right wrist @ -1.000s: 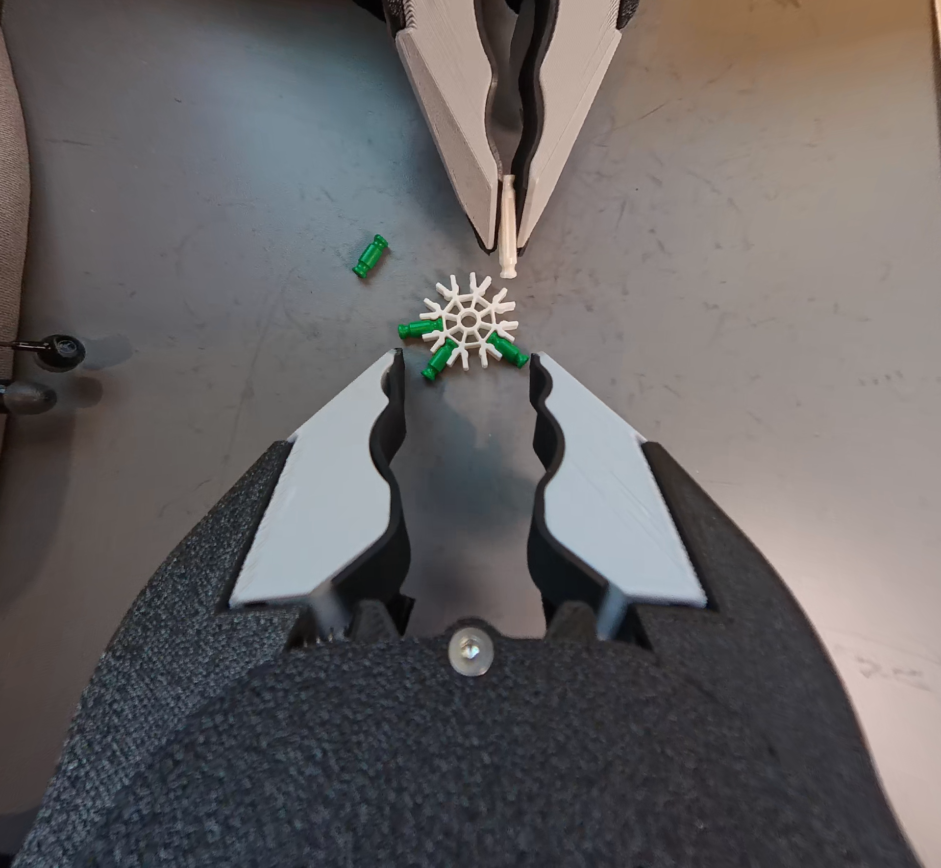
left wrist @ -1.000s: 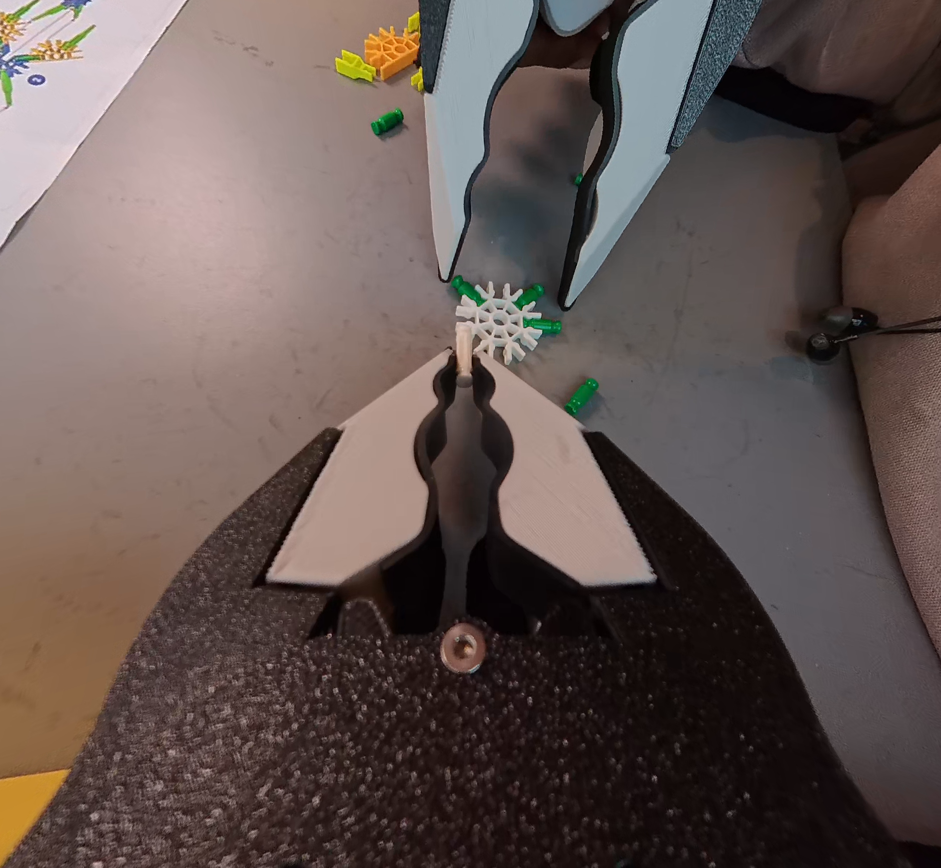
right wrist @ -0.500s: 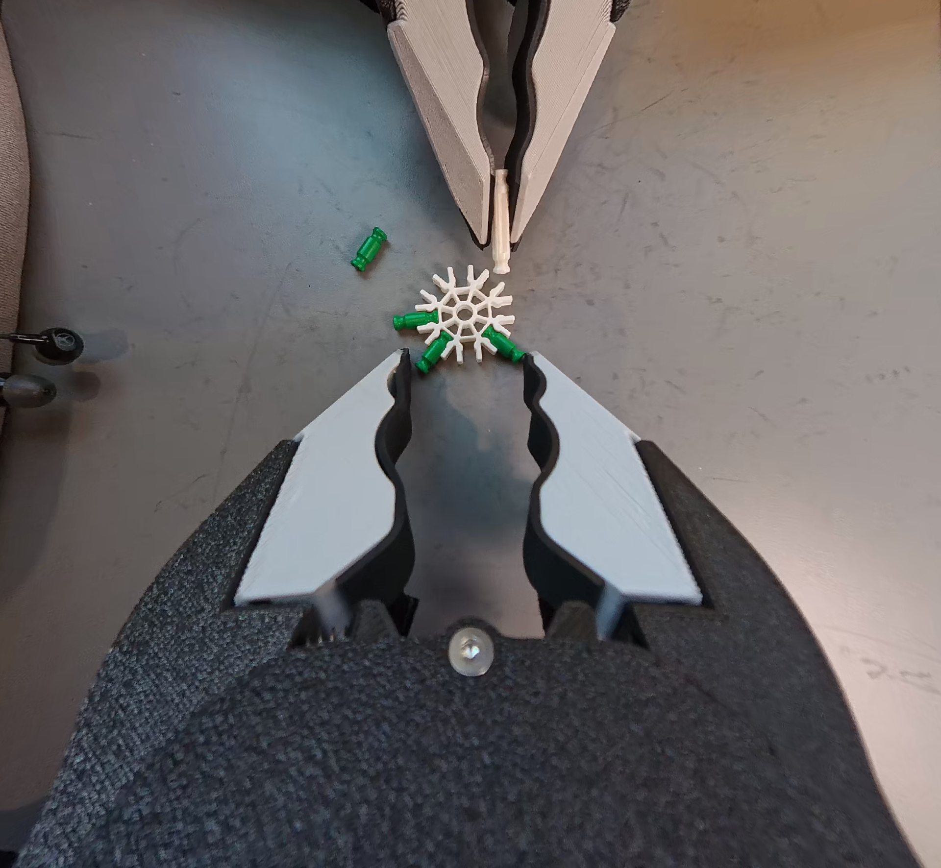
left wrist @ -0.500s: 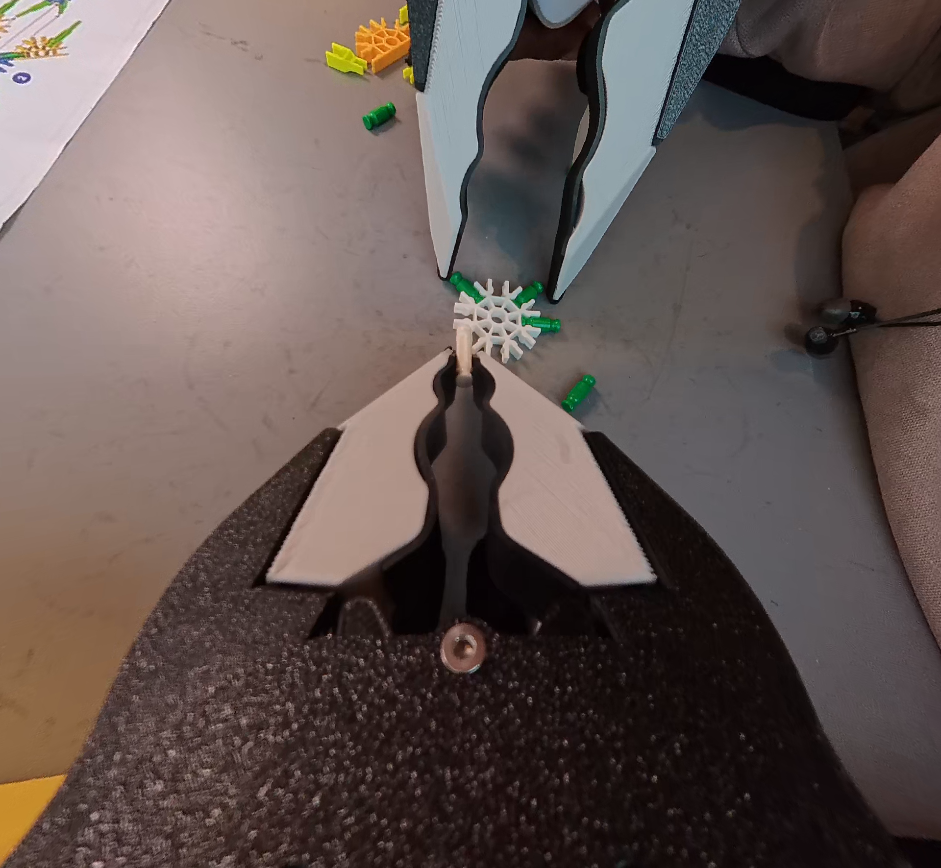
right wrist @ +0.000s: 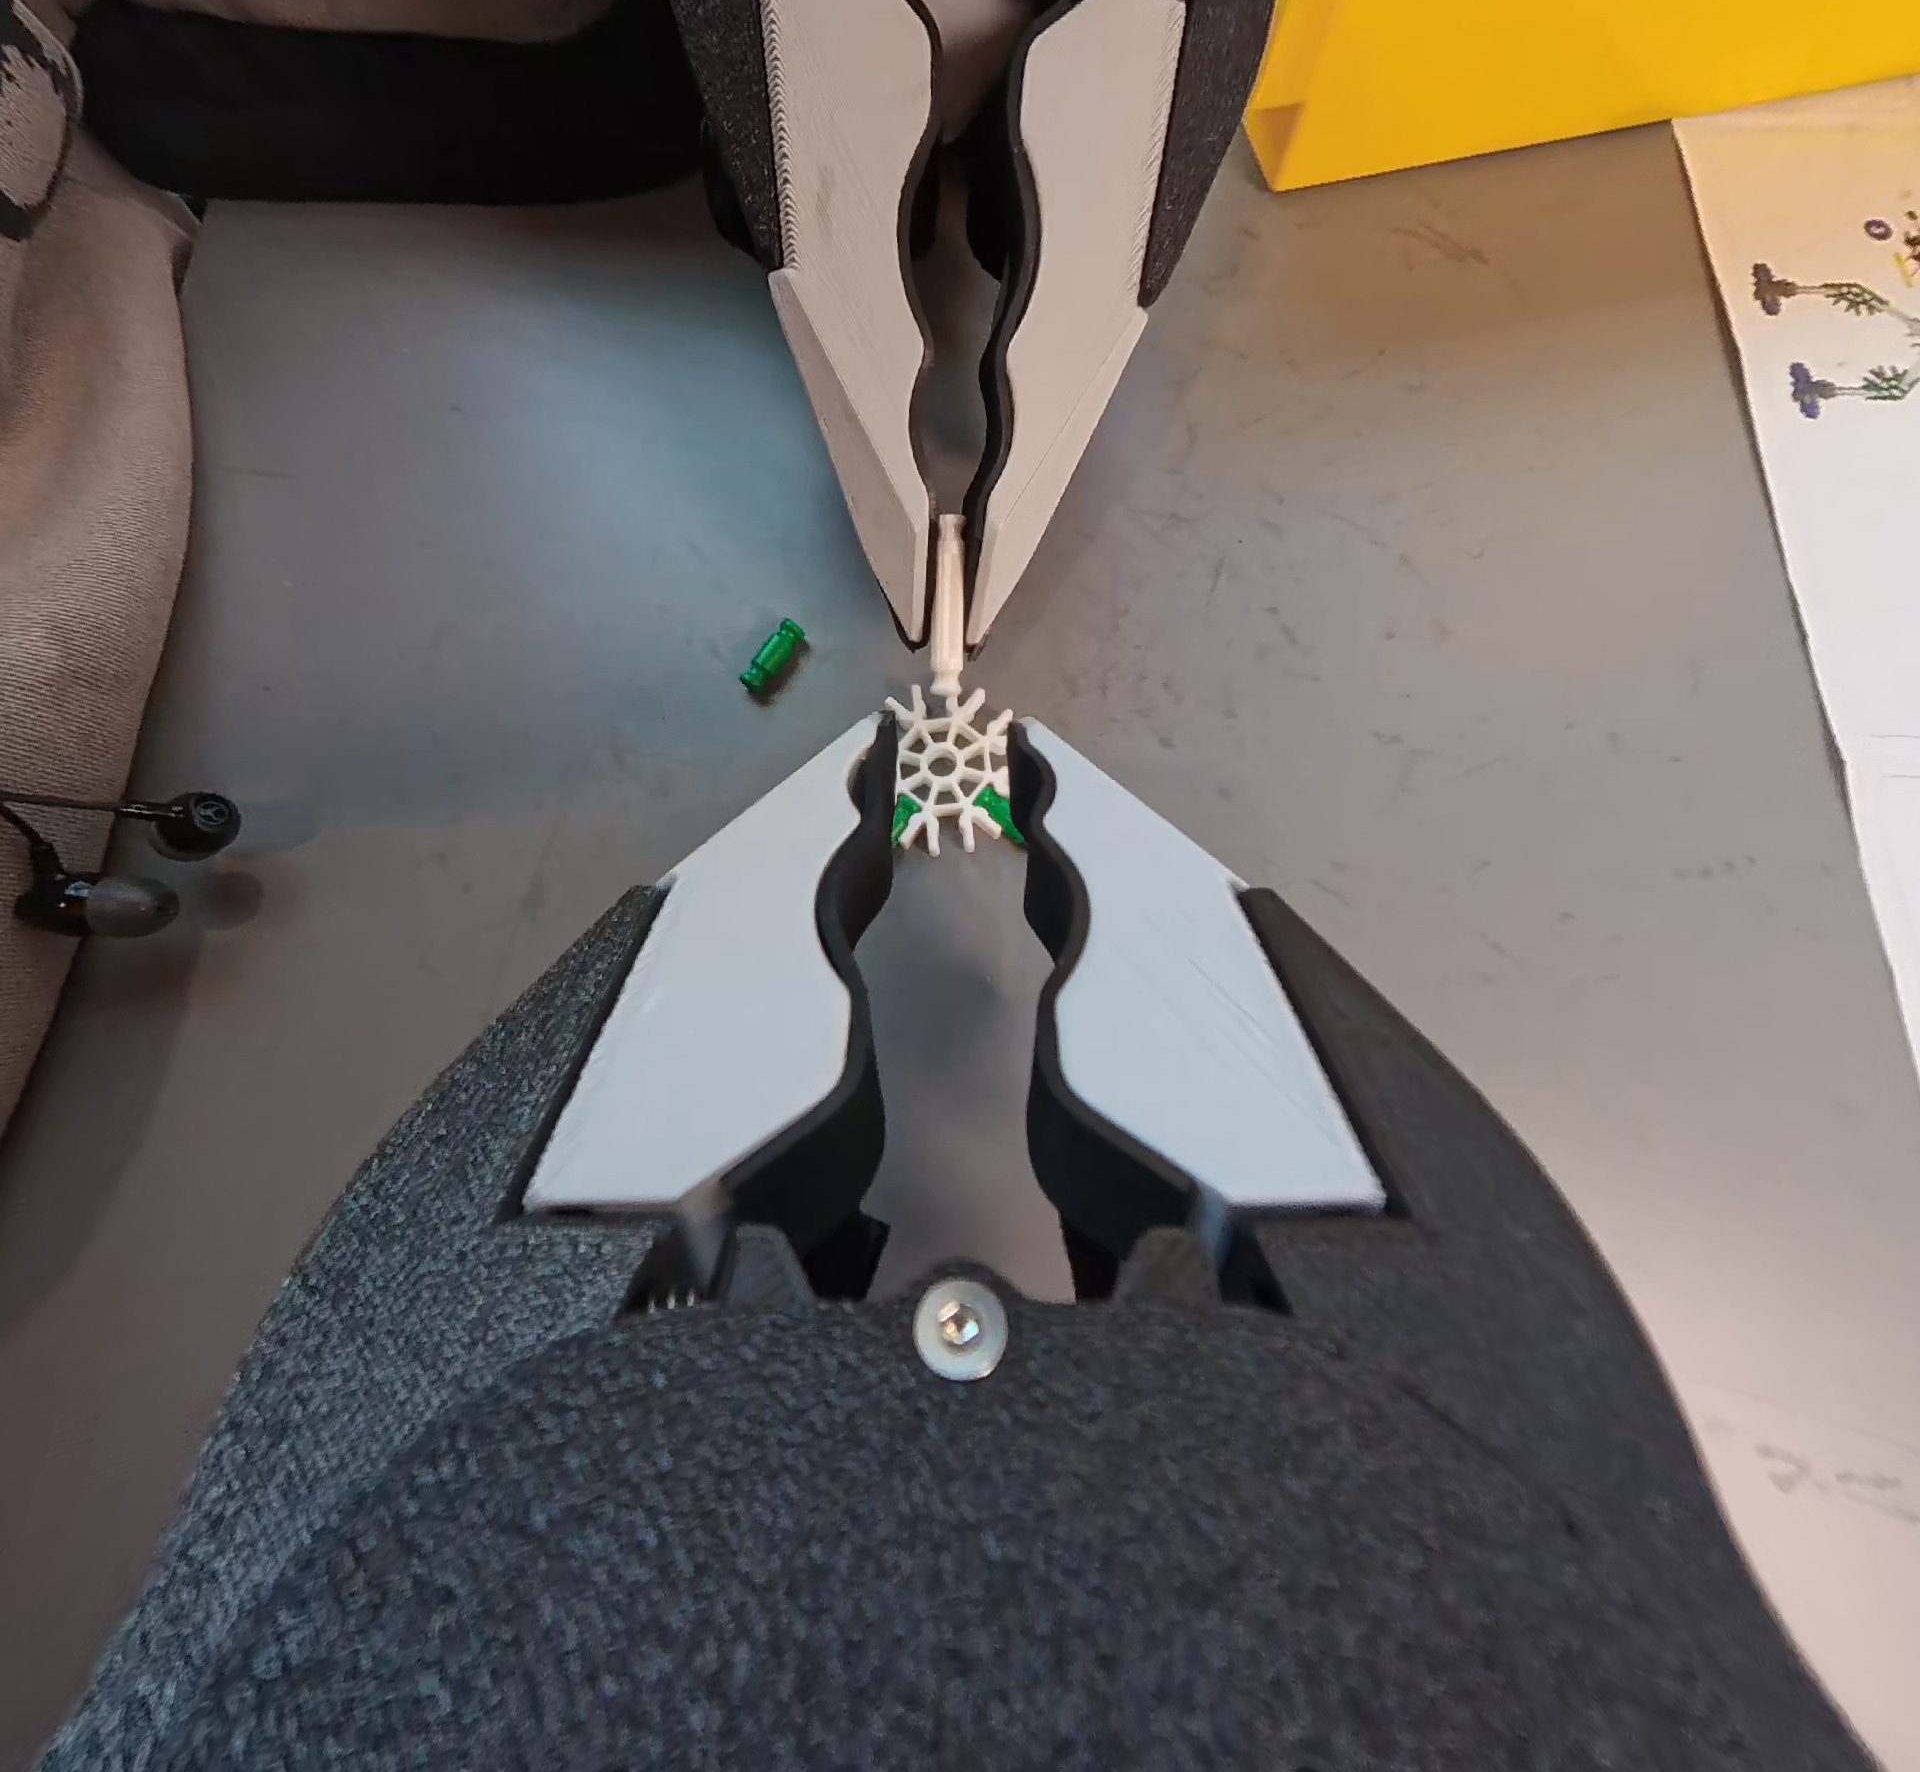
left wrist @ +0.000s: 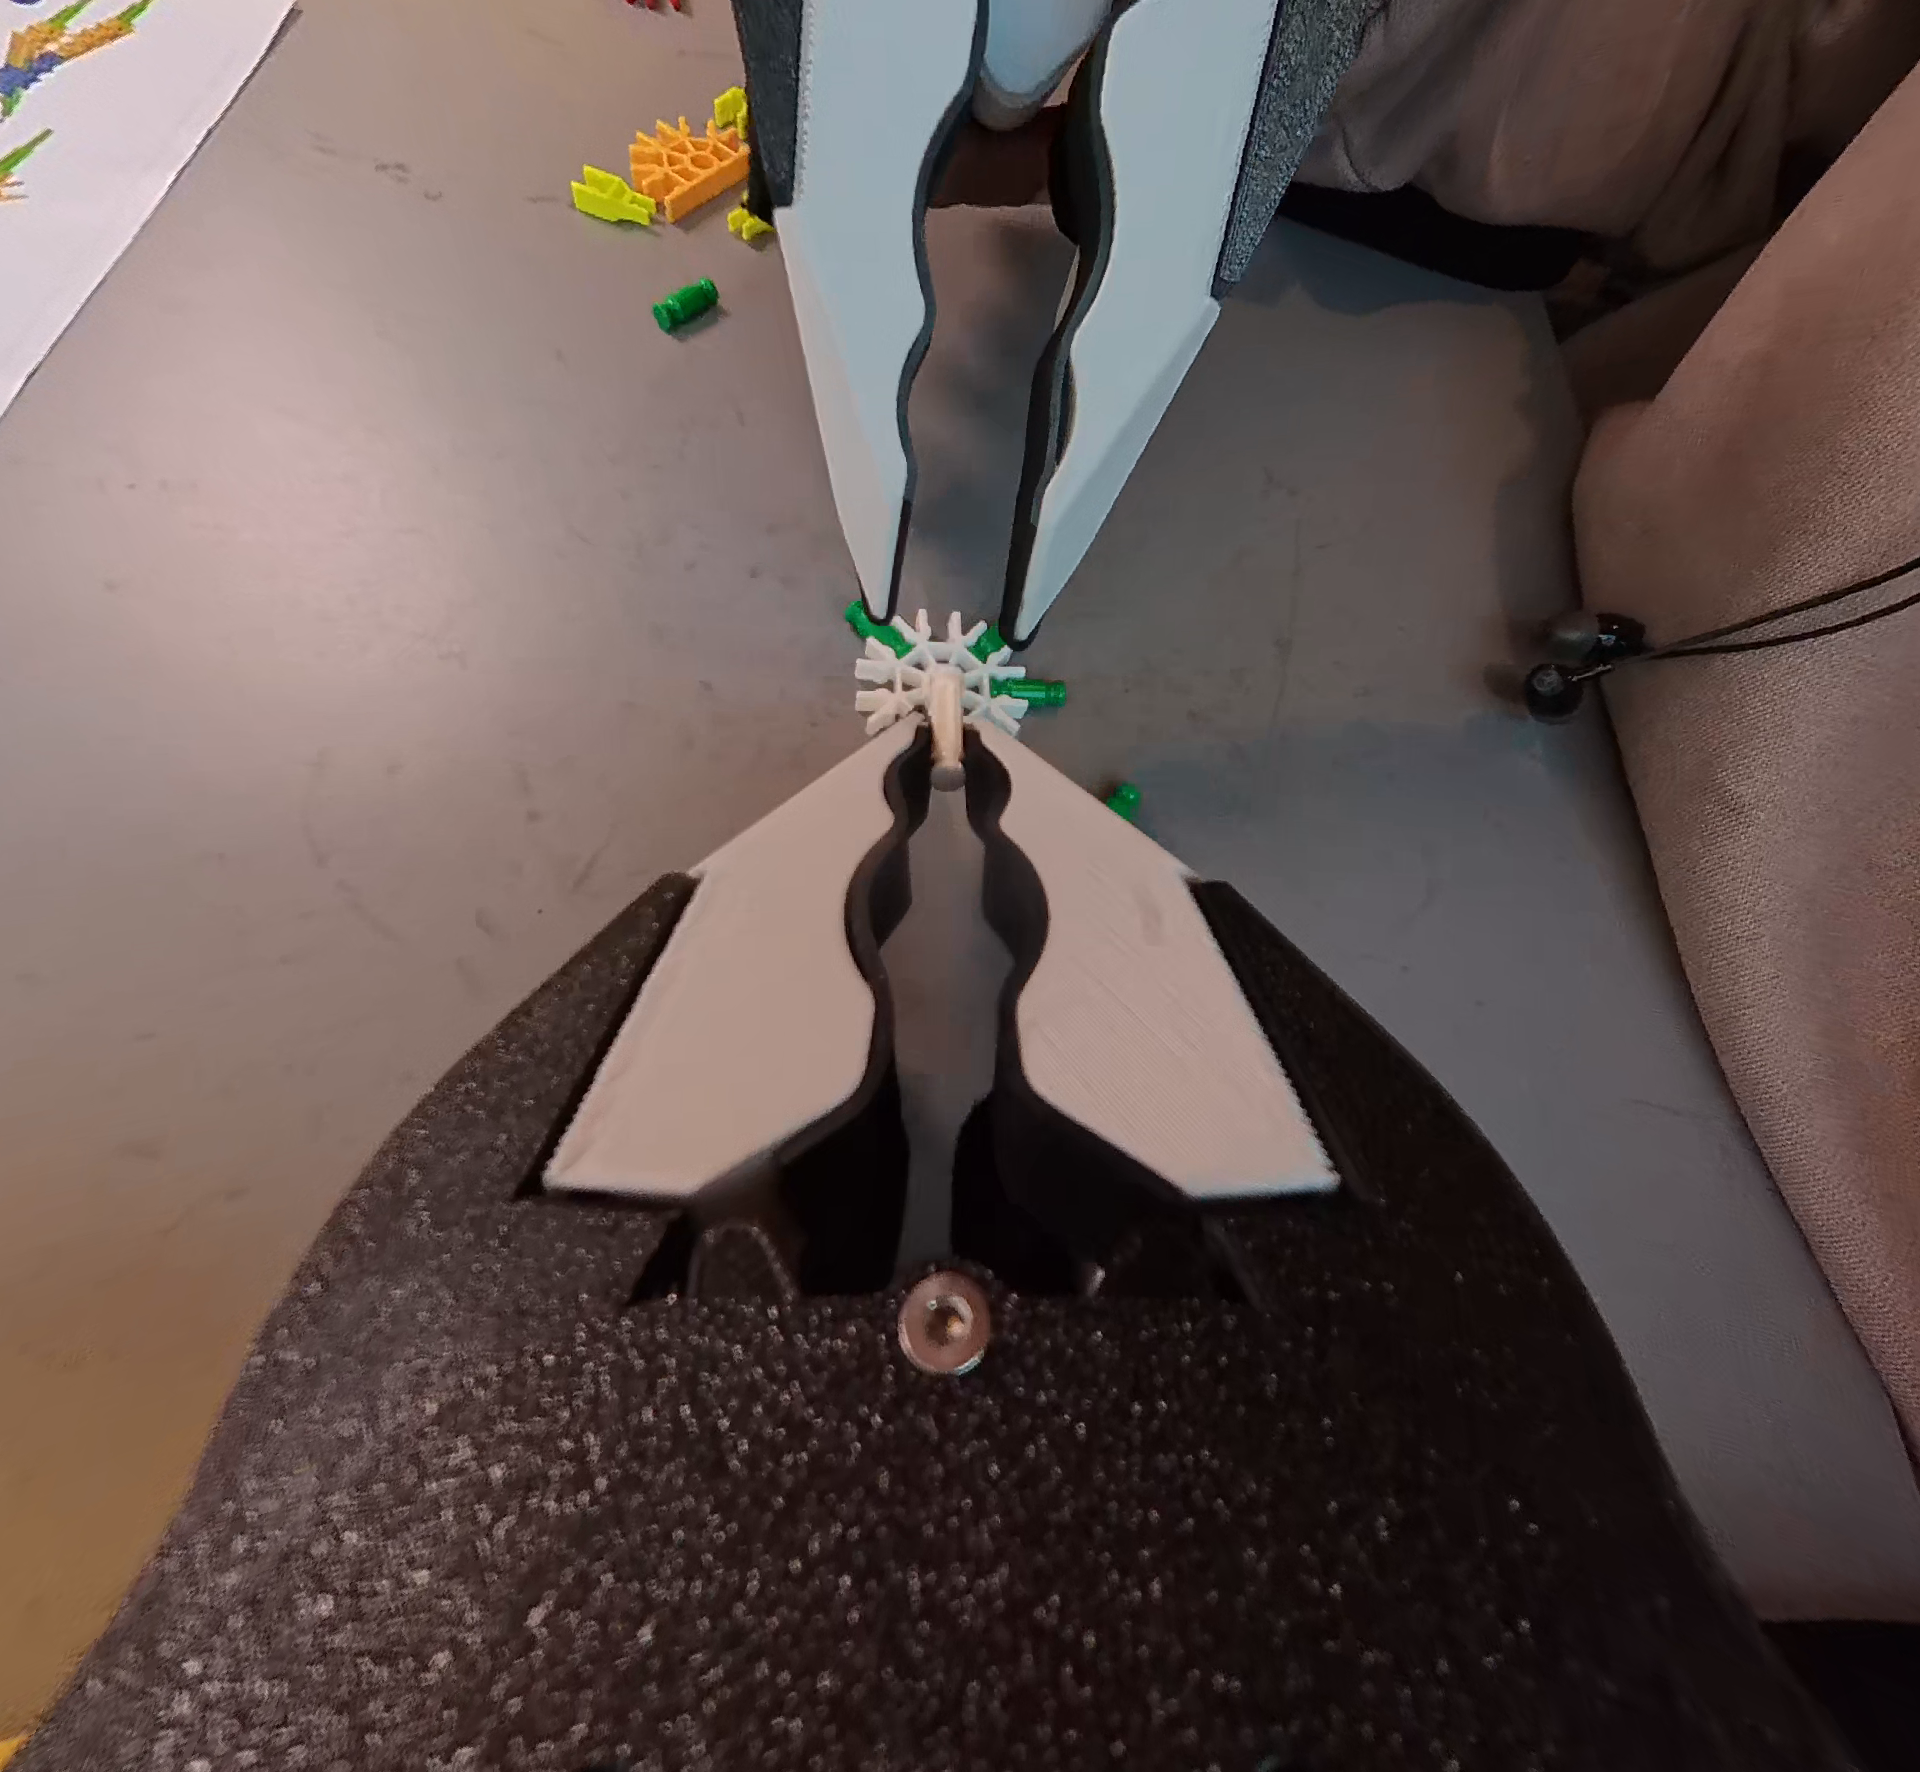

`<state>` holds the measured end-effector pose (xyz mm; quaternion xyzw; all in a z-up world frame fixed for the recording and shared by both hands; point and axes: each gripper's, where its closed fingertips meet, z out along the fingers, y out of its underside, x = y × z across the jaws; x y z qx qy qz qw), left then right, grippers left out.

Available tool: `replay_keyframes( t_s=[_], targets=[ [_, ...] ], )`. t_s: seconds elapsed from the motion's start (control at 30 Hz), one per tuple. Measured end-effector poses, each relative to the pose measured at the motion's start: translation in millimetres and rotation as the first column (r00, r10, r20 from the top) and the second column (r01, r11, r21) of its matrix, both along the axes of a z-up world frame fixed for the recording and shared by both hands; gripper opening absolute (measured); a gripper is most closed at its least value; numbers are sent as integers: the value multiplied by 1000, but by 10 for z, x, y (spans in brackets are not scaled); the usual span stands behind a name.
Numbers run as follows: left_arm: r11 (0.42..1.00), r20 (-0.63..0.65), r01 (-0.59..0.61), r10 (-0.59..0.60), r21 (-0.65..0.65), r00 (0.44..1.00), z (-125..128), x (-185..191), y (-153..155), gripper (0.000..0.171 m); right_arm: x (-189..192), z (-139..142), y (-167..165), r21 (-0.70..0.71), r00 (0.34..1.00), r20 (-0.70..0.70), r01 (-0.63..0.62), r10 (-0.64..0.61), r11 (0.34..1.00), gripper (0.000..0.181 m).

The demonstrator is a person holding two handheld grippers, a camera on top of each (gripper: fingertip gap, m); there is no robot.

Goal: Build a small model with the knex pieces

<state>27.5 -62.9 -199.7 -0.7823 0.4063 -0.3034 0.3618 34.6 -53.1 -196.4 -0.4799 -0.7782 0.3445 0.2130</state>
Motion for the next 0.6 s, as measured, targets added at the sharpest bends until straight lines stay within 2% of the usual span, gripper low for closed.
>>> replay_keyframes(
  t_s=[0.13,0.23,0.33,0.6],
  targets=[
    [1000,8,20,-20,4,1000,16,36,-29,5,-27,-14,-74,-4,1000,-4,-21,21,1000,19],
    [1000,8,17,-17,3,1000,16,32,-25,5,-49,-10,-91,5,1000,-17,-23,23,1000,6],
    [1000,-2,4,-4,0,1000,-2,15,-7,6,-61,-29,-67,5,1000,-6,-3,3,1000,5],
    [995,-26,-100,100,9,995,-28,-117,141,9,-84,-110,28,-53,989,80,129,-125,990,4]
  ],
)
